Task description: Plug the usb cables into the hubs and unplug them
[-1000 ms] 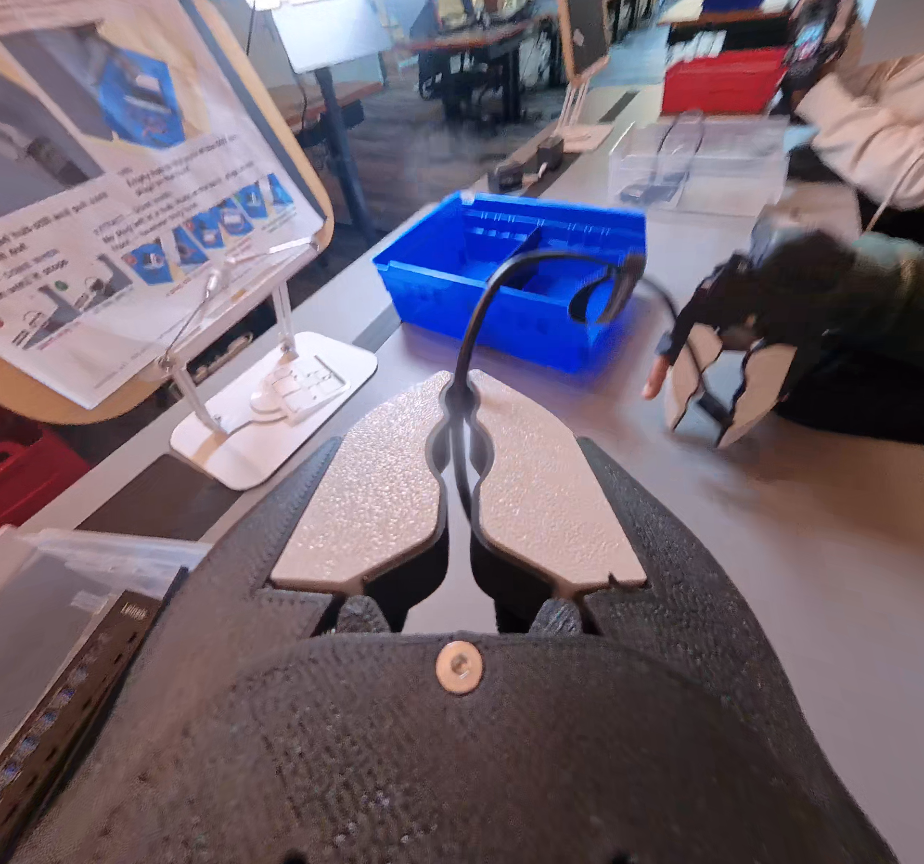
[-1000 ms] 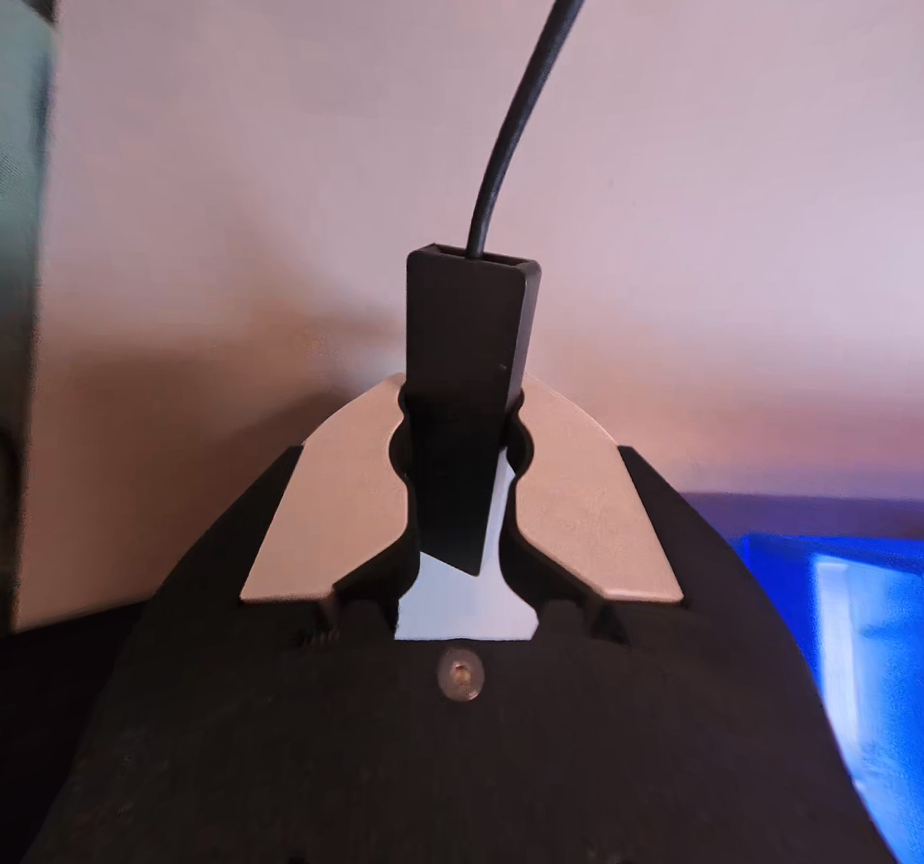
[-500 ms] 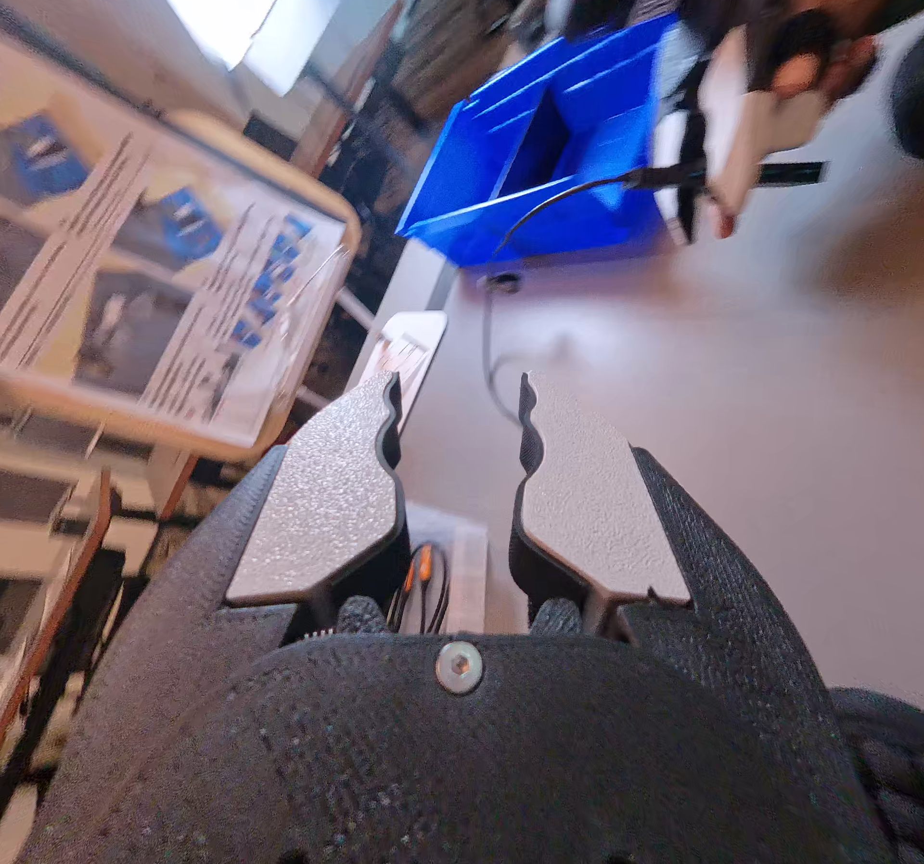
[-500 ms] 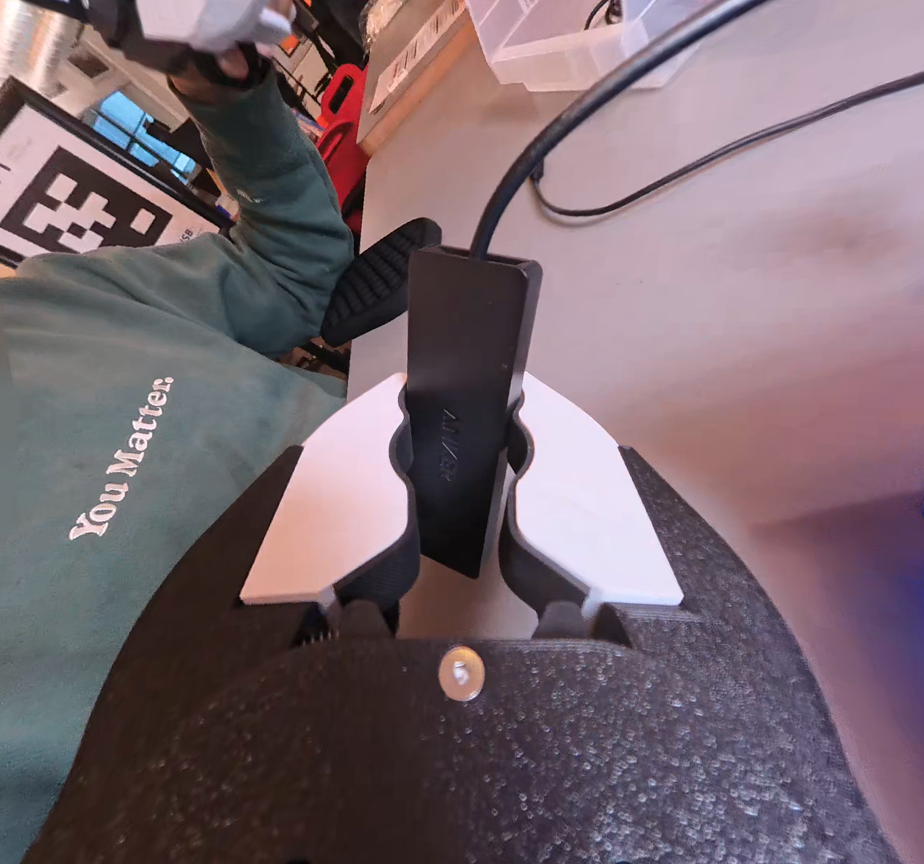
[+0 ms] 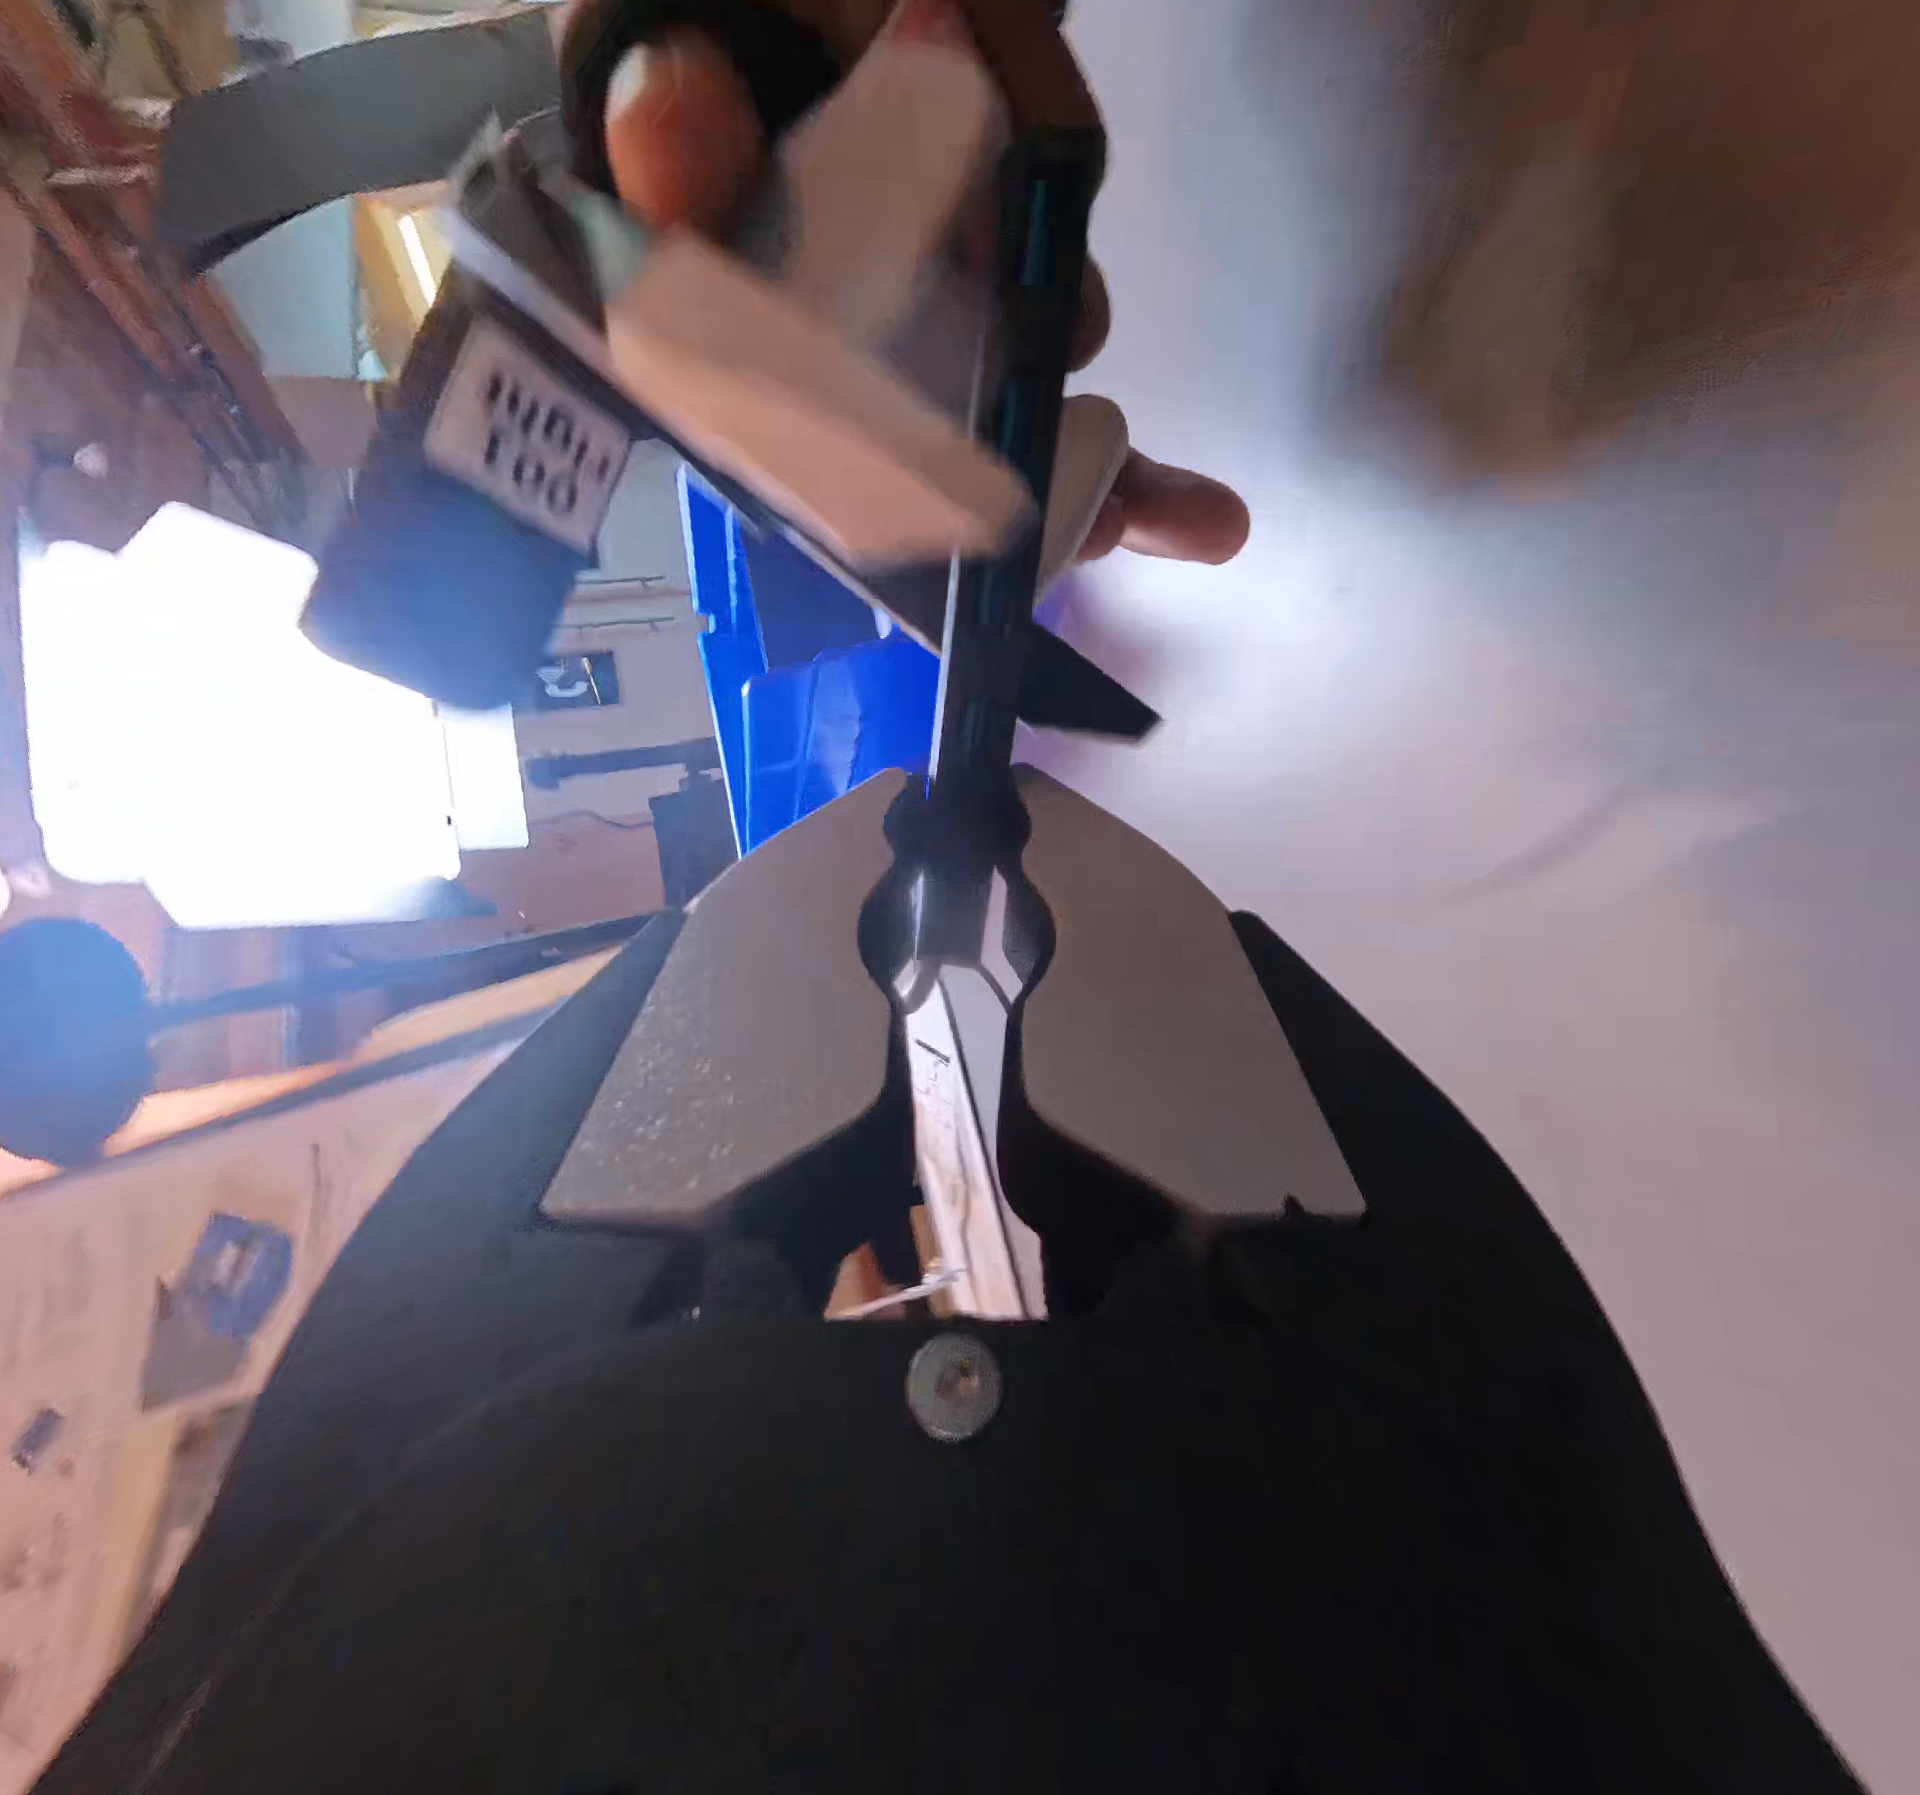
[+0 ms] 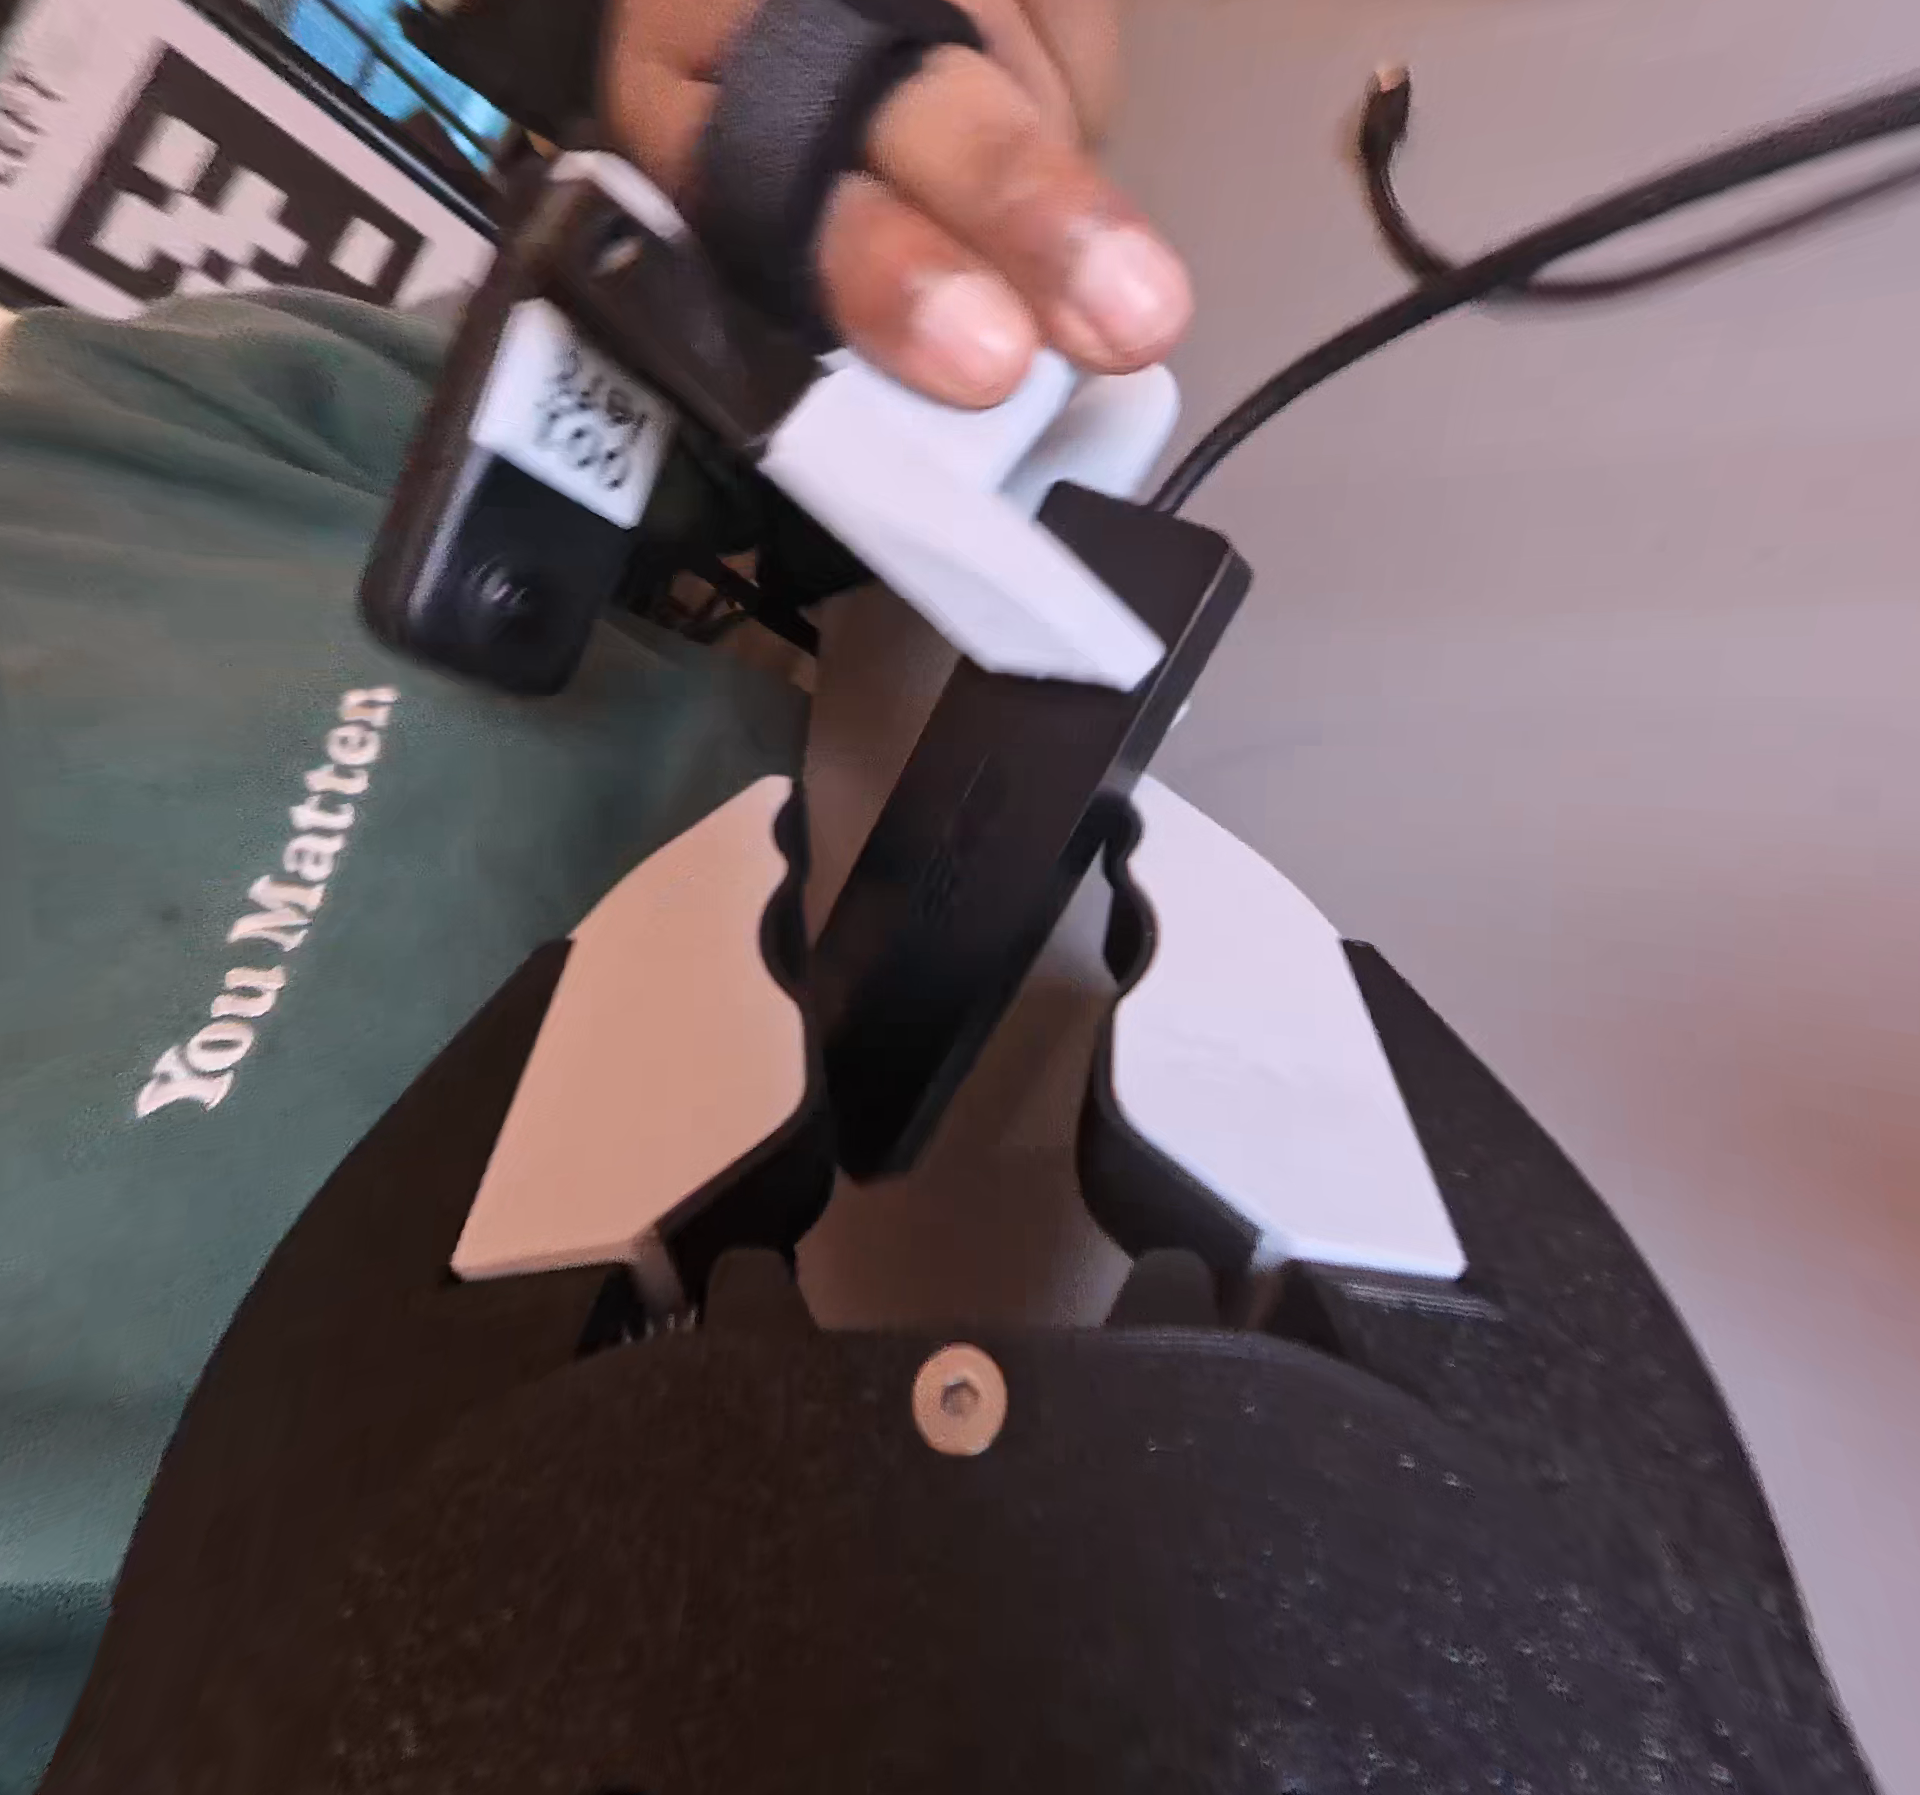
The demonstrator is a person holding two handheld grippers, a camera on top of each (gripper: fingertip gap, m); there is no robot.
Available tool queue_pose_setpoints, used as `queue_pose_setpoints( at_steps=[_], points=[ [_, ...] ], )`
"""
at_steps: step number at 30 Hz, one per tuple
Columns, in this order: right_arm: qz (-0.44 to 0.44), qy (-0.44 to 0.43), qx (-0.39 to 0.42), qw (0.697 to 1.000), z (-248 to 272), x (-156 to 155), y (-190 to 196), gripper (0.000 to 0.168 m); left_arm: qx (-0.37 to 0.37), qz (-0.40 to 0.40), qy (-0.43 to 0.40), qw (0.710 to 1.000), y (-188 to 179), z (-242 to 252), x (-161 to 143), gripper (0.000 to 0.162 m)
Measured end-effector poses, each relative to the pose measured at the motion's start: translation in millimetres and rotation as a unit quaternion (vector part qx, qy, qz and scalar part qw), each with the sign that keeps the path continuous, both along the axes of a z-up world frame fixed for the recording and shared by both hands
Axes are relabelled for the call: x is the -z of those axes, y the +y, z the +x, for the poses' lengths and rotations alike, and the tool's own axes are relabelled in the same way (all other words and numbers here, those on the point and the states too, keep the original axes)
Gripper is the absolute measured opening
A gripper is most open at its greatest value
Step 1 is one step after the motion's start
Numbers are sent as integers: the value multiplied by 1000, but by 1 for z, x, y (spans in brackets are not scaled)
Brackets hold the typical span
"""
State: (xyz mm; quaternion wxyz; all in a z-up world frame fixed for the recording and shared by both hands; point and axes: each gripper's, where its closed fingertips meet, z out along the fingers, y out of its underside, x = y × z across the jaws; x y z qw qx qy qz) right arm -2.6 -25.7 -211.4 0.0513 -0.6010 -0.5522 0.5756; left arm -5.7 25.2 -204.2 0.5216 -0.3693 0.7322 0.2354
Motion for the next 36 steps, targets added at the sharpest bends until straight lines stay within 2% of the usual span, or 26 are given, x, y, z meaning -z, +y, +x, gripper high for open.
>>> queue_pose_setpoints(
  at_steps=[1, 4, 7, 12, 15, 17, 20, 26, 29, 31, 34, 36],
  points=[
    [19, 33, -4, 999, 4, -10, 1, 62, -7, -18, -30, 999, 0, -8, -5, 11],
    [114, 157, -19, 981, 22, -47, 0, 69, -18, -86, -137, 987, -2, -28, -21, 11],
    [225, 217, 25, 949, 25, -66, 8, 64, -11, -160, -229, 960, -6, -35, -29, 11],
    [479, 199, 78, 851, -3, -47, 17, 53, 15, -265, -283, 922, -16, -22, -27, 11],
    [558, 200, 86, 800, -16, -43, 11, 38, 21, -296, -280, 913, -22, -15, -20, 11],
    [579, 207, 99, 783, -21, -44, 10, 20, 20, -307, -271, 912, -25, -12, -15, 11],
    [579, 207, 91, 783, -23, -40, 7, 13, 20, -322, -266, 908, -28, -11, -10, 12],
    [583, 200, 80, 783, -24, -35, 3, 12, 22, -369, -270, 889, -32, -9, -4, 13],
    [573, 204, 90, 788, -22, -43, 6, 11, 27, -372, -288, 882, -31, -16, -17, 17],
    [567, 207, 112, 789, -15, -53, 17, 11, 11, -358, -332, 872, -19, -40, -41, 29],
    [552, 207, 146, 794, -2, -64, 35, 12, -80, -284, -429, 854, 22, -119, -93, 14],
    [549, 204, 165, 793, 2, -67, 47, 12, -157, -250, -468, 833, 50, -184, -112, 7]
  ],
)
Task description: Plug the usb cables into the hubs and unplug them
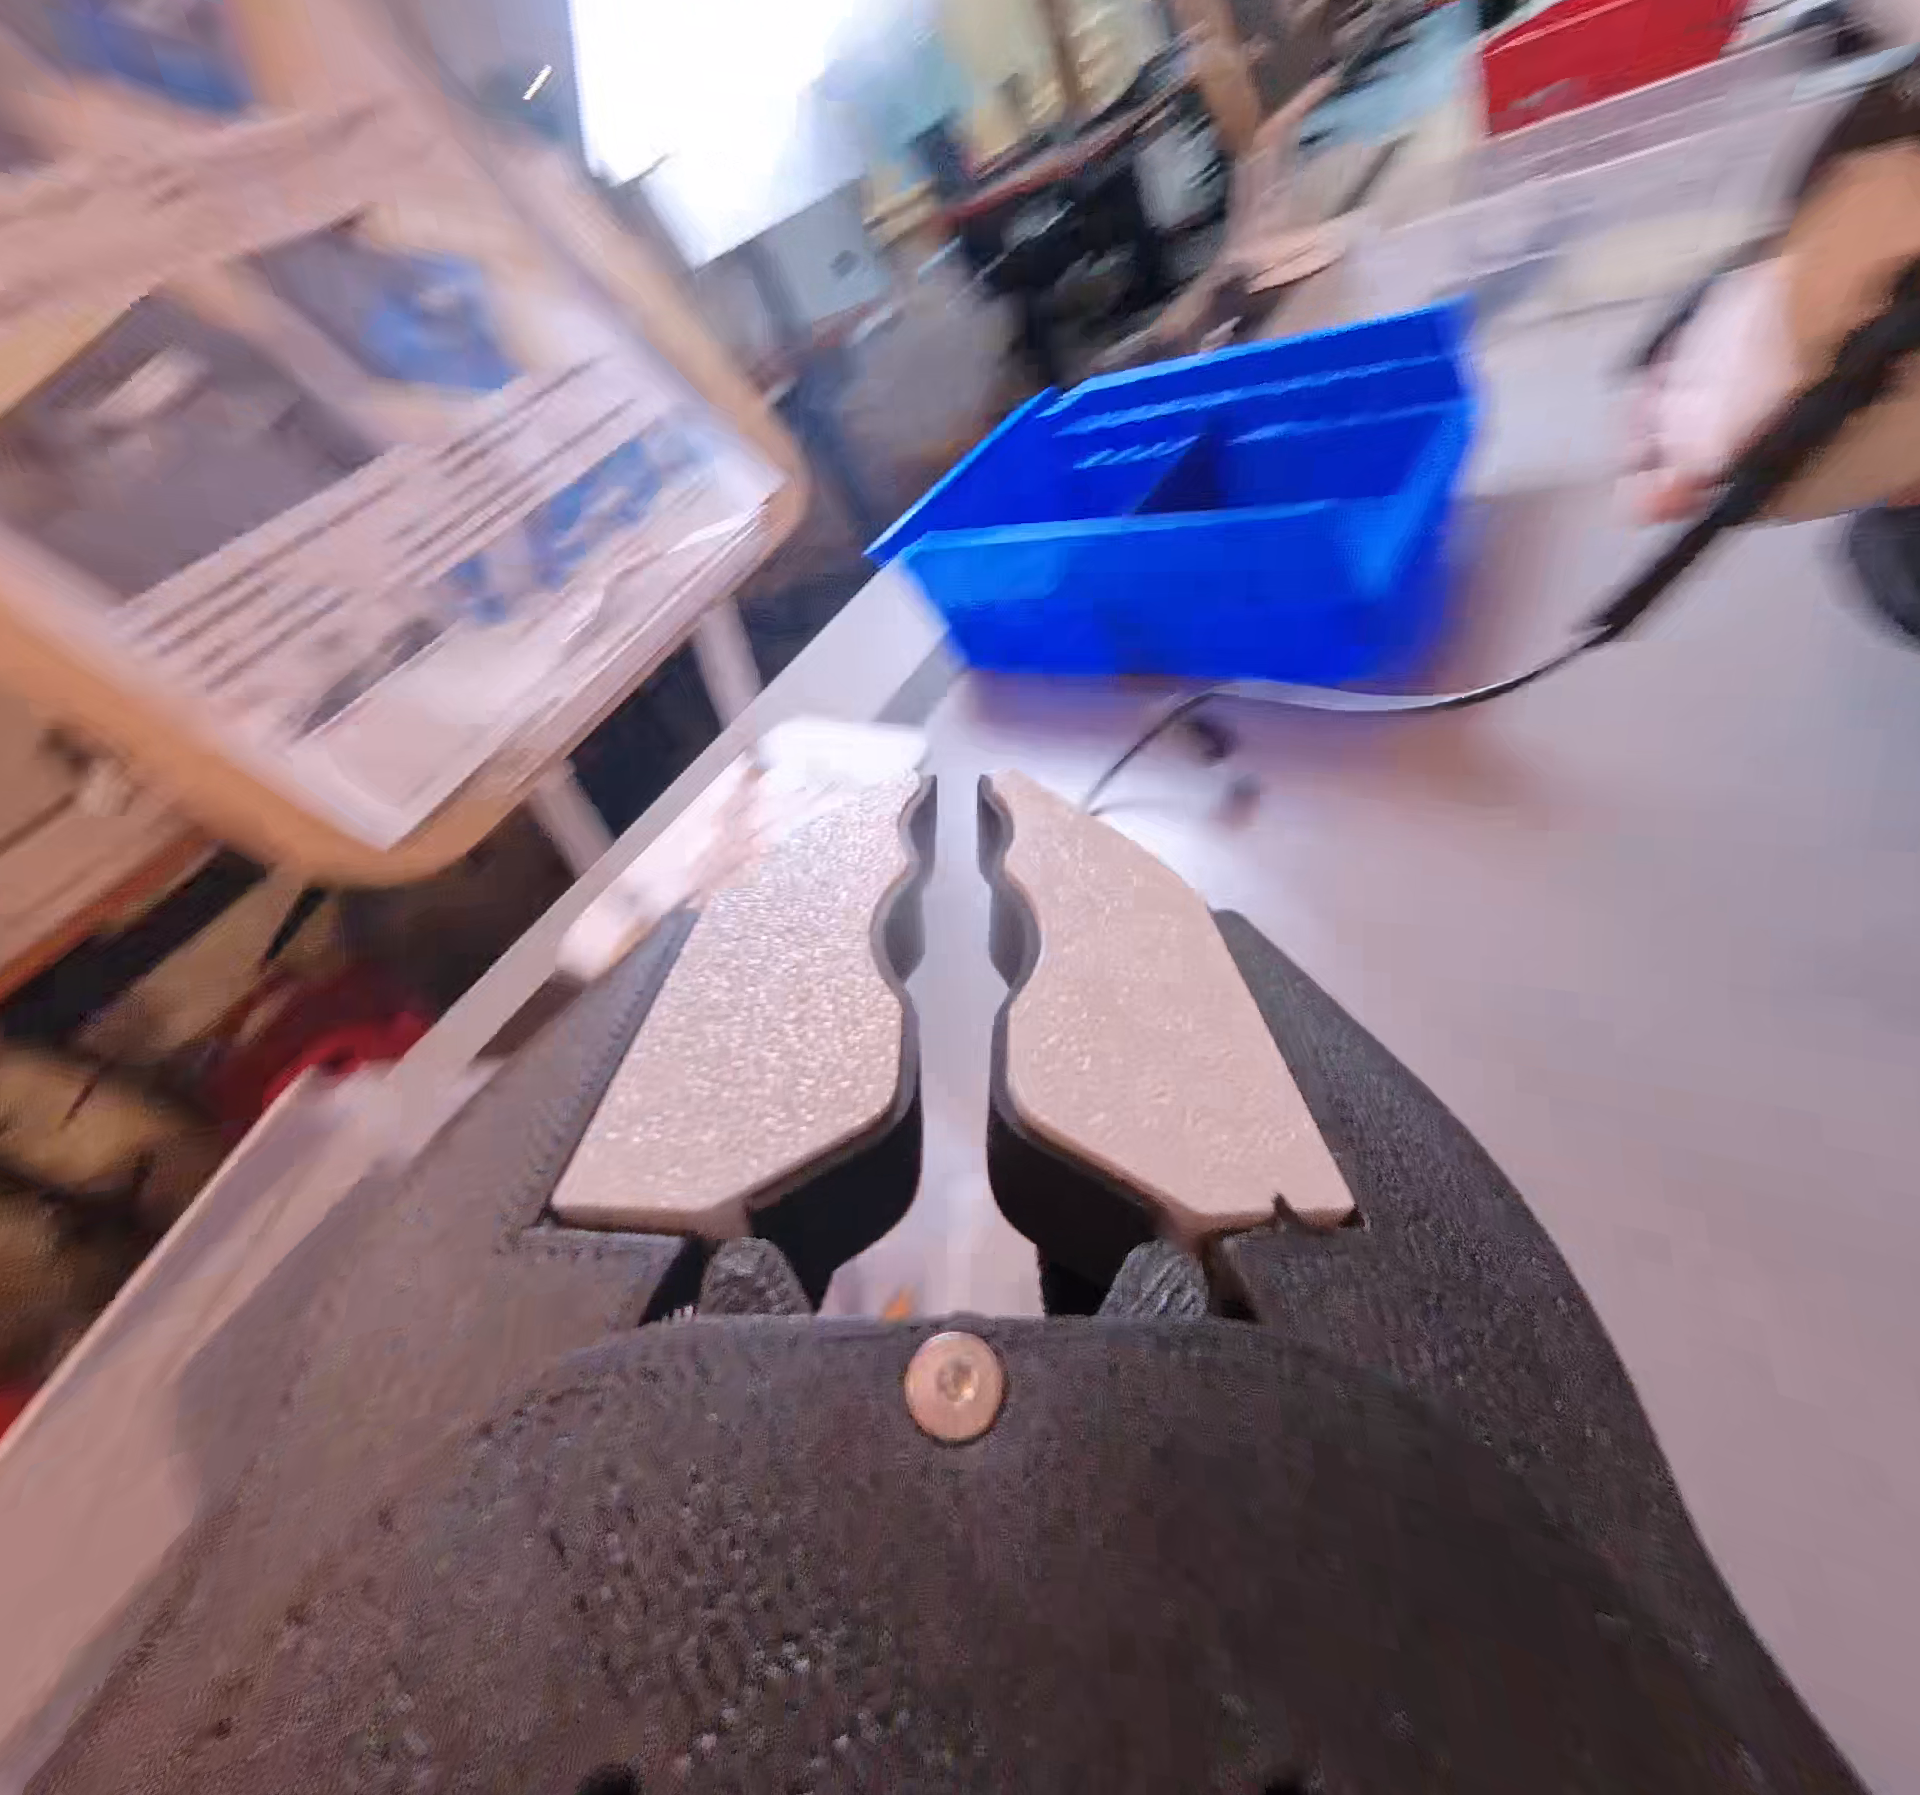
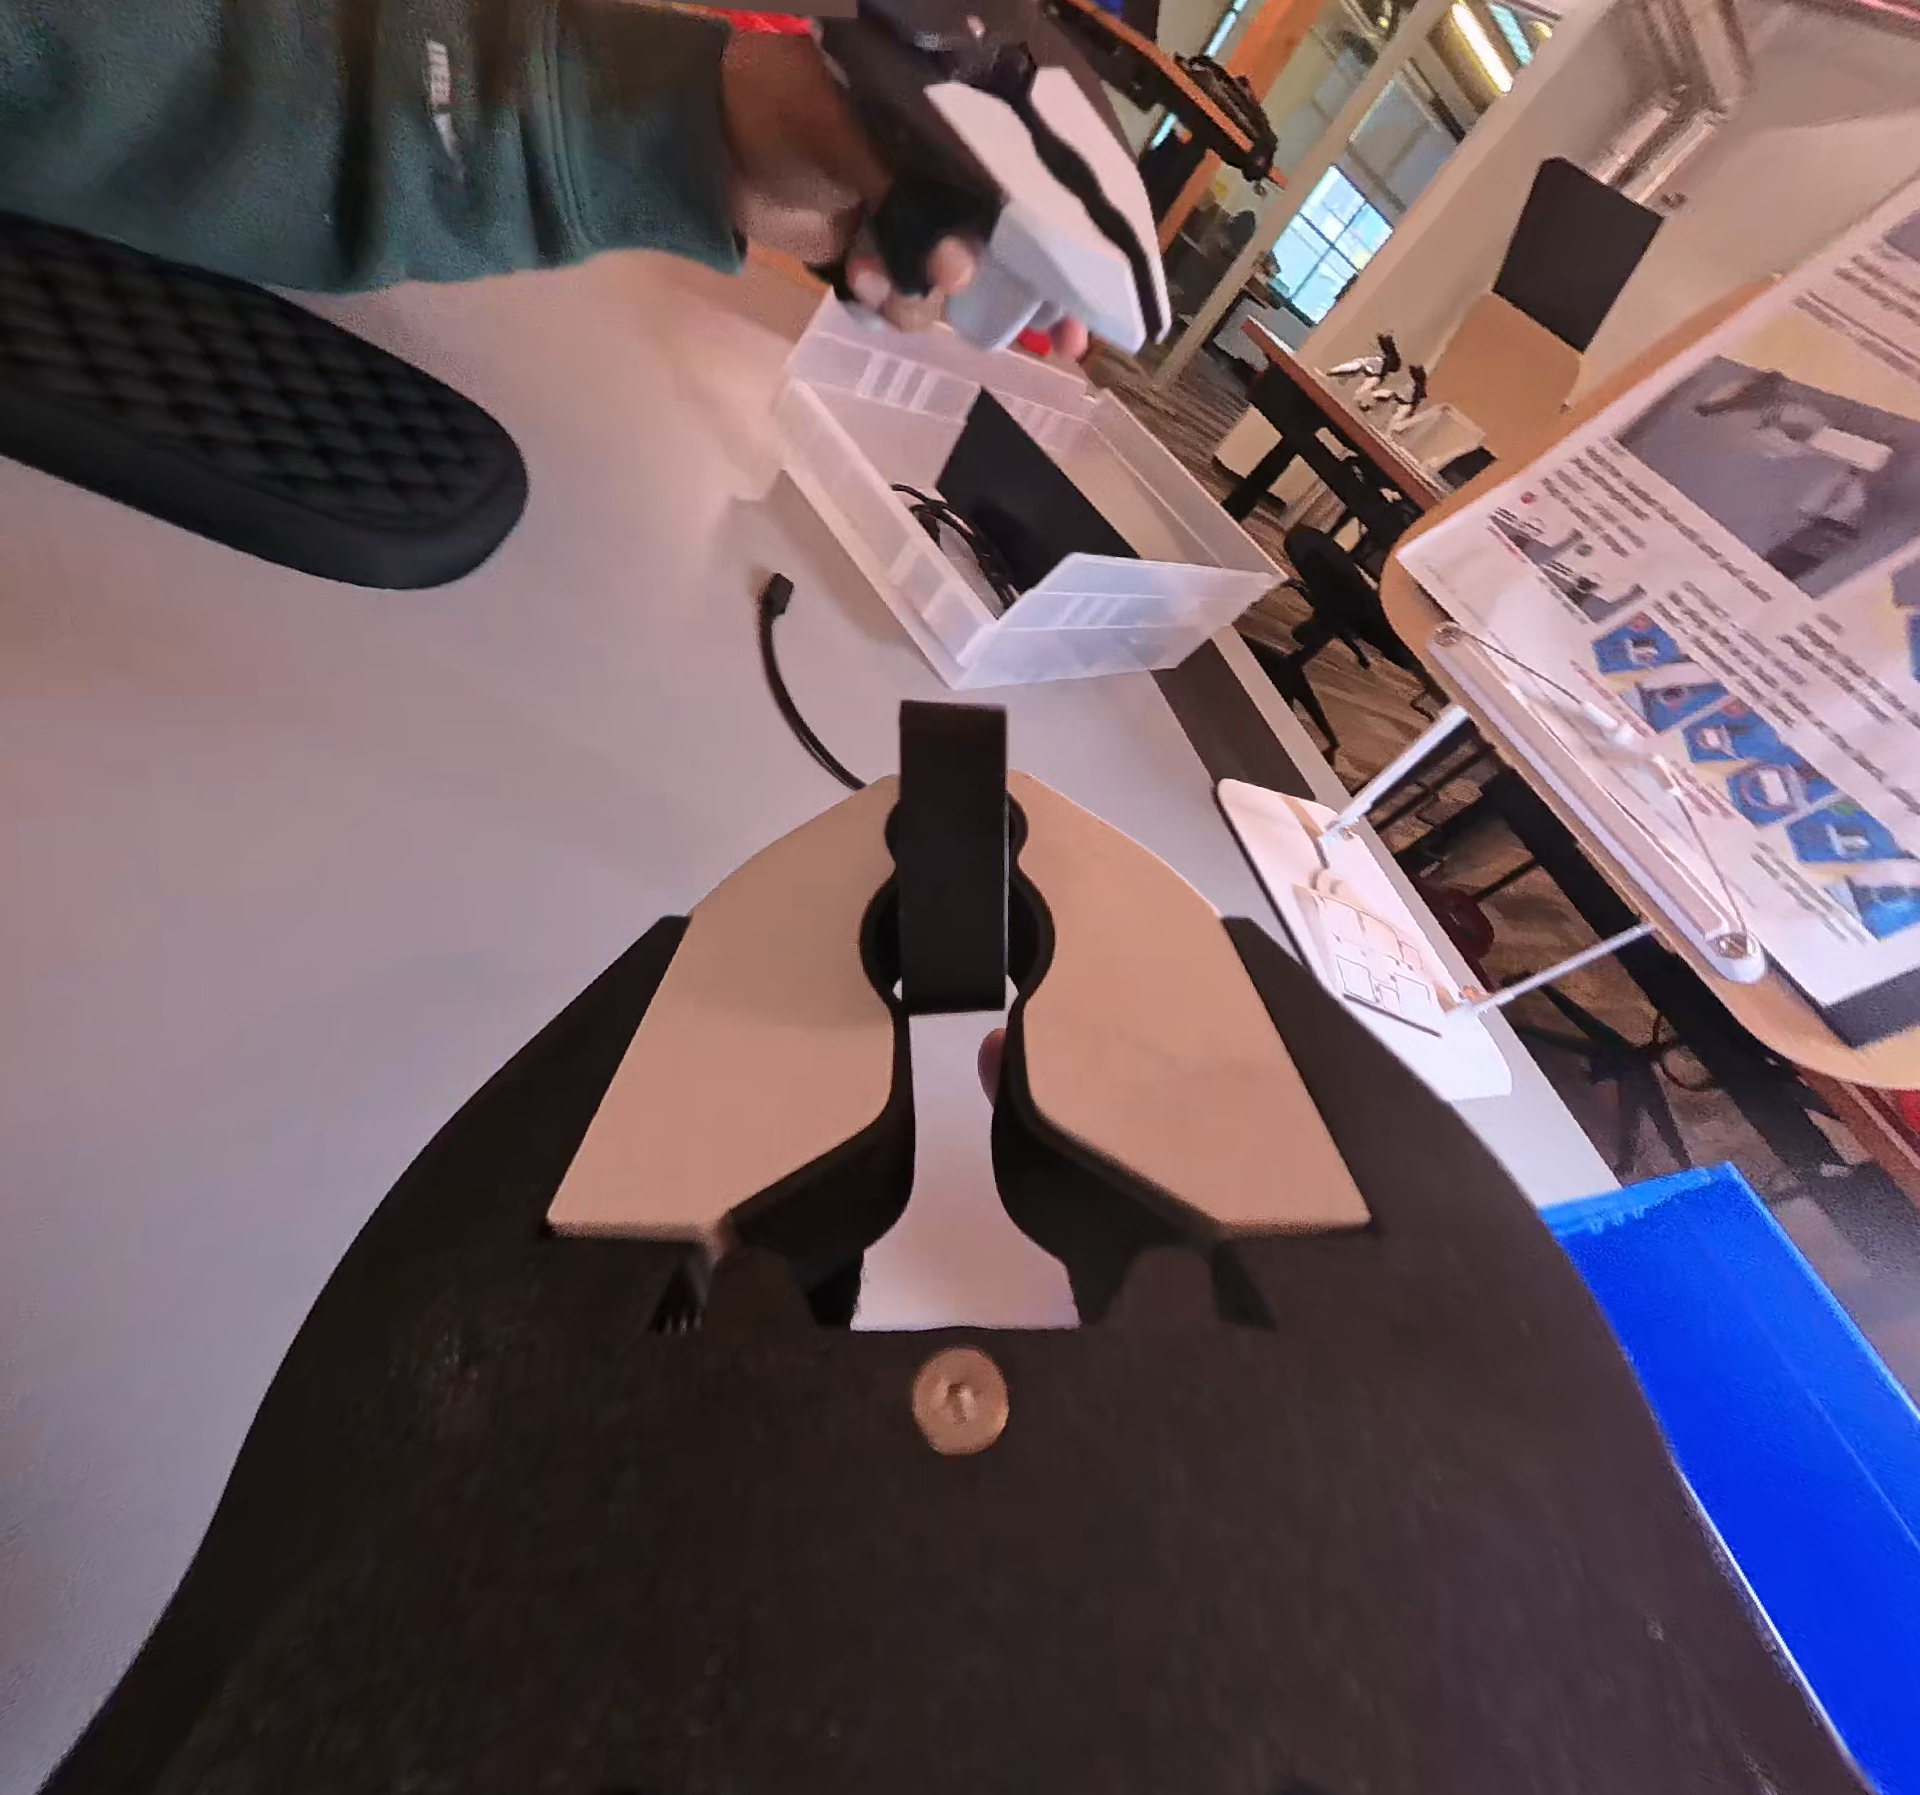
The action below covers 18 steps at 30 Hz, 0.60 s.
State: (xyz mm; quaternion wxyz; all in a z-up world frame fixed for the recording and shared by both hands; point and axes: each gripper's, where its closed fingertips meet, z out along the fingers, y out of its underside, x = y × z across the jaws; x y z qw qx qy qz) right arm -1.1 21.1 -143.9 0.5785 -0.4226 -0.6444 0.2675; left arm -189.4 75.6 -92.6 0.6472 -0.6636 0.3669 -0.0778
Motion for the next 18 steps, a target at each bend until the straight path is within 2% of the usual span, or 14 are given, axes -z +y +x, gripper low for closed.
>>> queue_pose_setpoints(
  at_steps=[2, 4, 7, 9, 12, 17, 18],
  points=[
    [-8, 1, 3, 1000, -1, 2, 5, 11, -75, -75, 42, 993, 29, -58, 19, 7],
    [-12, -6, 2, 1000, -3, 7, 6, 12, -113, -172, 116, 972, 49, -98, 59, 10],
    [-5, -21, 1, 1000, -5, 17, 5, 12, -114, -293, 237, 919, 59, -125, 118, 12],
    [-6, -28, 1, 1000, -5, 23, 6, 12, -108, -340, 284, 890, 64, -134, 144, 11],
    [-14, -31, -1, 999, -4, 26, 6, 12, -64, -432, 272, 858, 55, -128, 170, 14],
    [-31, -21, -6, 999, -2, 24, 8, 12, -80, -461, 276, 840, 60, -139, 191, 16],
    [-34, -21, -8, 999, -2, 24, 9, 12, -78, -461, 267, 842, 61, -138, 192, 11]
  ],
)
